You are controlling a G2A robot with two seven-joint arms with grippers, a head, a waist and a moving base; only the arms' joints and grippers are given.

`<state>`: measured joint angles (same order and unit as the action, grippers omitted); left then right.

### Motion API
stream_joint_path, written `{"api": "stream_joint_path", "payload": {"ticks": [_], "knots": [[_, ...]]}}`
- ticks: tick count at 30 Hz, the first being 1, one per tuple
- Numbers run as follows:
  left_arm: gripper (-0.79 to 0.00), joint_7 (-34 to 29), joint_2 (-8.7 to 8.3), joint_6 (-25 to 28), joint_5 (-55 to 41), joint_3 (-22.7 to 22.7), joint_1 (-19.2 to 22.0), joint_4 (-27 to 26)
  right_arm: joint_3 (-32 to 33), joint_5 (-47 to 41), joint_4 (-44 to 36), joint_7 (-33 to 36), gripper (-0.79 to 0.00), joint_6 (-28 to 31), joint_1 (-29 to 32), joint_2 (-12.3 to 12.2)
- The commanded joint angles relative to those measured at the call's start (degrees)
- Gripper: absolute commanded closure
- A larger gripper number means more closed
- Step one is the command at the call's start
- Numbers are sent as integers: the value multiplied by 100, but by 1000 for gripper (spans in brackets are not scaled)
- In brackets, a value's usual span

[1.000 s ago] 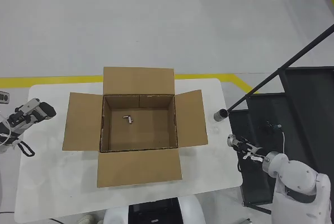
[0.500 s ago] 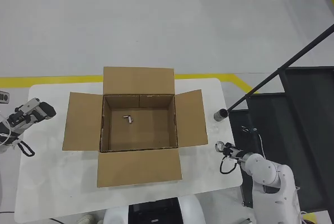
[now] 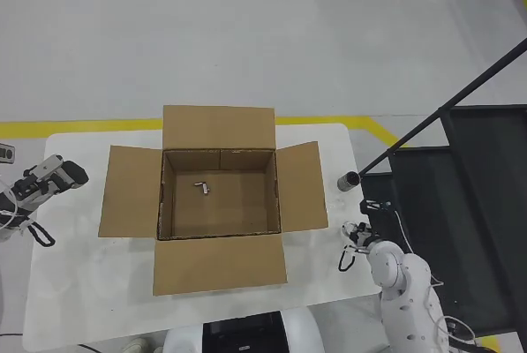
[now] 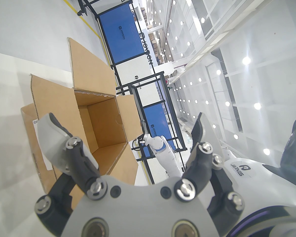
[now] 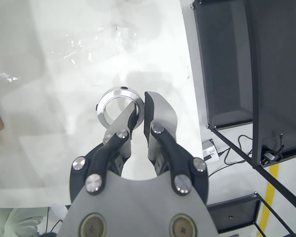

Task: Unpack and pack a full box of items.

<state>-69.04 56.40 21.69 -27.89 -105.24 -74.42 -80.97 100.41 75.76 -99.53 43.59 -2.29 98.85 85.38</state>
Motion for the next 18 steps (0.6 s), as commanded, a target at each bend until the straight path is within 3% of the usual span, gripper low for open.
{"api": "stream_joint_path", "payload": {"ticks": [1, 16, 17, 18], "knots": [[-785, 0, 0, 0, 0, 0, 0, 0, -94, 257, 195, -246, 0, 34, -44, -15], [-785, 0, 0, 0, 0, 0, 0, 0, -314, 489, 887, -812, -3, -268, -286, -56], [-785, 0, 0, 0, 0, 0, 0, 0, -331, 510, 921, -785, -77, -279, -296, -59], [-785, 0, 0, 0, 0, 0, 0, 0, -347, 520, 949, -748, -215, -287, -317, -62]]}}
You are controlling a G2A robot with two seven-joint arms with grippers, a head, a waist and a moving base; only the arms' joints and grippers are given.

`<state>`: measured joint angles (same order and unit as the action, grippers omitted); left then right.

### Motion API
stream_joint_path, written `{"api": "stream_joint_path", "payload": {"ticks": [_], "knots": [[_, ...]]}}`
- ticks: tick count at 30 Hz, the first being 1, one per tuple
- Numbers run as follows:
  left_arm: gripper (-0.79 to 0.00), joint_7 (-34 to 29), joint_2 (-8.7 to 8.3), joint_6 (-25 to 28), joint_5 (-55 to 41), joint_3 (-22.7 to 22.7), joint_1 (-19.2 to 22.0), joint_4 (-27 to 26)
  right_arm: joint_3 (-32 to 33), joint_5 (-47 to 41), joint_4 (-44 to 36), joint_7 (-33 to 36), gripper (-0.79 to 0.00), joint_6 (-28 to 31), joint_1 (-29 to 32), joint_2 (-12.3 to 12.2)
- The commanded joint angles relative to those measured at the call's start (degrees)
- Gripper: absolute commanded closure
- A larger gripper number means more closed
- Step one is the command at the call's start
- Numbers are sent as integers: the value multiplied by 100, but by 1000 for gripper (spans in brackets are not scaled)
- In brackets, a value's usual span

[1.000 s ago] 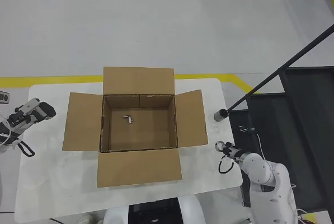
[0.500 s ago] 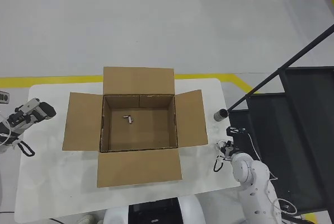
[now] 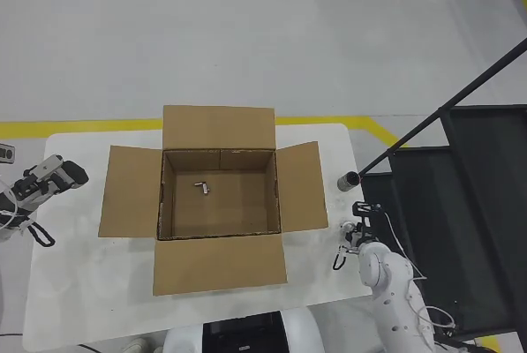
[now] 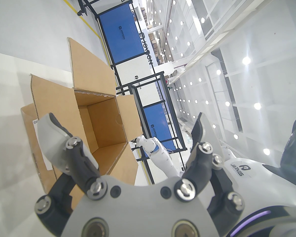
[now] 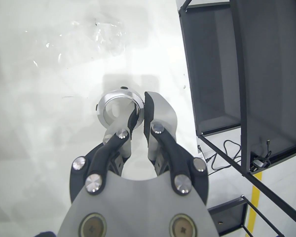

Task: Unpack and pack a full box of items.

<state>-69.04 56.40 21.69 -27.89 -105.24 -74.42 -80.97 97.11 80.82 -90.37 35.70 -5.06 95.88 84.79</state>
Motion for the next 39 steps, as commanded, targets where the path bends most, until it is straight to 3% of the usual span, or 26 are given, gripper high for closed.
{"api": "stream_joint_path", "payload": {"ticks": [1, 4, 6, 10, 17, 21, 26, 34, 39], "knots": [[-785, 0, 0, 0, 0, 0, 0, 0, -23, -27, 62, 73, -240, -40, -41, -3], [-785, 0, 0, 0, 0, 0, 0, 0, -68, -49, 99, 112, -382, -87, -81, -8], [-785, 0, 0, 0, 0, 0, 0, 0, -90, -73, 81, 144, -773, -116, -103, -11], [-785, 0, 0, 0, 0, 0, 0, 0, -52, -352, -202, 320, -785, -202, -106, -13], [-785, 0, 0, 0, 0, 0, 0, 0, 294, -946, -1395, 917, -785, -415, 80, -42], [-785, 0, 0, 0, 0, 0, 0, 0, 560, -2184, -2027, 1430, -785, -763, 50, -17], [-785, 0, 0, 0, 0, 0, 0, 0, 749, -3118, -2615, 1711, -785, -949, -97, -26], [-785, 0, 0, 0, 0, 0, 0, 0, -76, -3764, -3007, 1378, -785, -916, -430, -1], [-785, 0, 0, 0, 0, 0, 0, 0, -873, -3319, -2888, 1125, -785, -522, -723, -17]]}}
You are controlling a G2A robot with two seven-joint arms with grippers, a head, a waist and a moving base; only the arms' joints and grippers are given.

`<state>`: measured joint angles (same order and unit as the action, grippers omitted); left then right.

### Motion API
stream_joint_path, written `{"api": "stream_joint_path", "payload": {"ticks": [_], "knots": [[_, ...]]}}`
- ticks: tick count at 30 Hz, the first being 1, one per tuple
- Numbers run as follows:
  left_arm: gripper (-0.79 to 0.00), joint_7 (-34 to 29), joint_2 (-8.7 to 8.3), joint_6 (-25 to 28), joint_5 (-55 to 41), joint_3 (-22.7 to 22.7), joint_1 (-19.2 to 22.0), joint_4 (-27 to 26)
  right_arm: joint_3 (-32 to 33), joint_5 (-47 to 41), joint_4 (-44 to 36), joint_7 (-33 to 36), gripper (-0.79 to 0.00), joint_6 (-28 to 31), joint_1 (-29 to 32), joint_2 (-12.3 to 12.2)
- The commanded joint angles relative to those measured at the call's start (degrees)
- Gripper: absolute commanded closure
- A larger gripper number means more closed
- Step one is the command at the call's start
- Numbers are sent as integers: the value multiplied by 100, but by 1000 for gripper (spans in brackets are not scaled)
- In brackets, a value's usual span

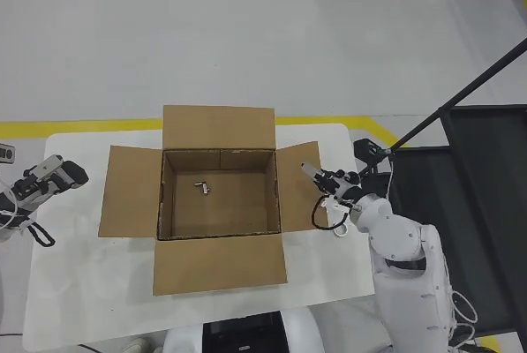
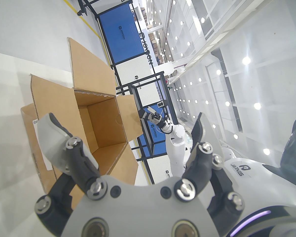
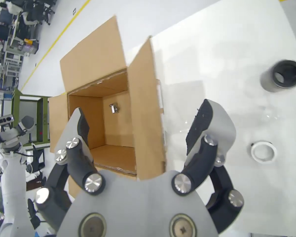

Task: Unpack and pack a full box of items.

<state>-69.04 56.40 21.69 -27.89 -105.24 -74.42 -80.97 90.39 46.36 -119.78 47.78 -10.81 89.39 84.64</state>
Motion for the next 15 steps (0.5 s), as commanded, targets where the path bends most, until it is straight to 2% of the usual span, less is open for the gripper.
{"api": "stream_joint_path", "payload": {"ticks": [1, 5, 9, 15], "knots": [[-785, 0, 0, 0, 0, 0, 0, 0, -349, 127, 89, -114, -785, 62, -134, 3], [-785, 0, 0, 0, 0, 0, 0, 0, -928, 383, 210, -219, -785, 265, -331, 1], [-785, 0, 0, 0, 0, 0, 0, 0, -1317, 1382, 416, -626, -785, 436, -464, -31], [-785, 0, 0, 0, 0, 0, 0, 0, -1241, 2039, 643, -1011, -785, 8, -552, -58]]}}
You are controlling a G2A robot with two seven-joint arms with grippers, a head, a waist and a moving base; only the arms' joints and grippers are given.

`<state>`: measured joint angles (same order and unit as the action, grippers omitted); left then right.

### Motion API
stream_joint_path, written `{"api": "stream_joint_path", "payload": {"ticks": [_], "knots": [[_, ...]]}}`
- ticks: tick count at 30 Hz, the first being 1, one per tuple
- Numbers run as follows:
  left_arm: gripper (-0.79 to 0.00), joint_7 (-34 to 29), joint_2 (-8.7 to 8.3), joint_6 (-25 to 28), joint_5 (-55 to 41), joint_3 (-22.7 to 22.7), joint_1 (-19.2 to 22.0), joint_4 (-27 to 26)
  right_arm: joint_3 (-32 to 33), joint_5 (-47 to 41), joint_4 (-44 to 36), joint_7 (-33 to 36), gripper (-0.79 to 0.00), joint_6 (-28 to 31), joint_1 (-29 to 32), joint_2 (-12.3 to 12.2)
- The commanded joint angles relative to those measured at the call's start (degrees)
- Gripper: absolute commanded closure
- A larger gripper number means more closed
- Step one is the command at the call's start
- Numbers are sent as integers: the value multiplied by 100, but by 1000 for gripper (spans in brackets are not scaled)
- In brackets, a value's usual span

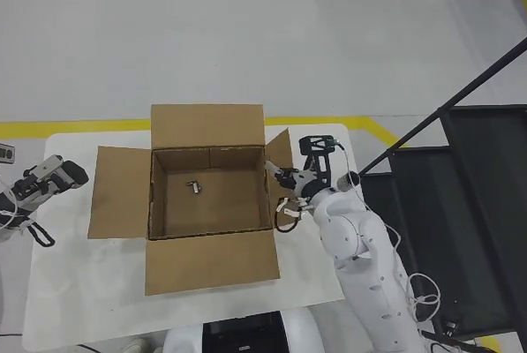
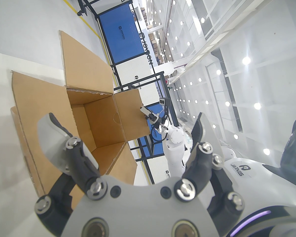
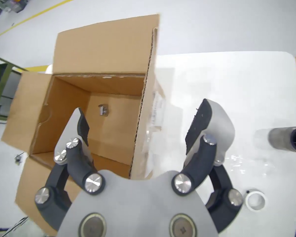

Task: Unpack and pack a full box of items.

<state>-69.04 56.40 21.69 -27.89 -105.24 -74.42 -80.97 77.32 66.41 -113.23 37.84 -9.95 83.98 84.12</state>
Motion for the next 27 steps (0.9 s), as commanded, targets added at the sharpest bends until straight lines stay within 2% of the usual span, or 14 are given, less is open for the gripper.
{"api": "stream_joint_path", "payload": {"ticks": [1, 9, 14, 20, 27], "knots": [[-785, 0, 0, 0, 0, 0, 0, 0, 122, 53, -38, -7, -785, -122, -11, -13], [-785, 0, 0, 0, 0, 0, 0, 0, 644, 195, -488, 144, -785, -287, -13, -81], [-785, 0, 0, 0, 0, 0, 0, 0, 685, -889, -892, 468, -785, -122, -109, -71], [-785, 0, 0, 0, 0, 0, 0, 0, 210, -1862, -889, 917, -785, 105, -388, -54], [-785, 0, 0, 0, 0, 0, 0, 0, -788, -2064, 58, 1105, -785, 5, -872, 5]]}}
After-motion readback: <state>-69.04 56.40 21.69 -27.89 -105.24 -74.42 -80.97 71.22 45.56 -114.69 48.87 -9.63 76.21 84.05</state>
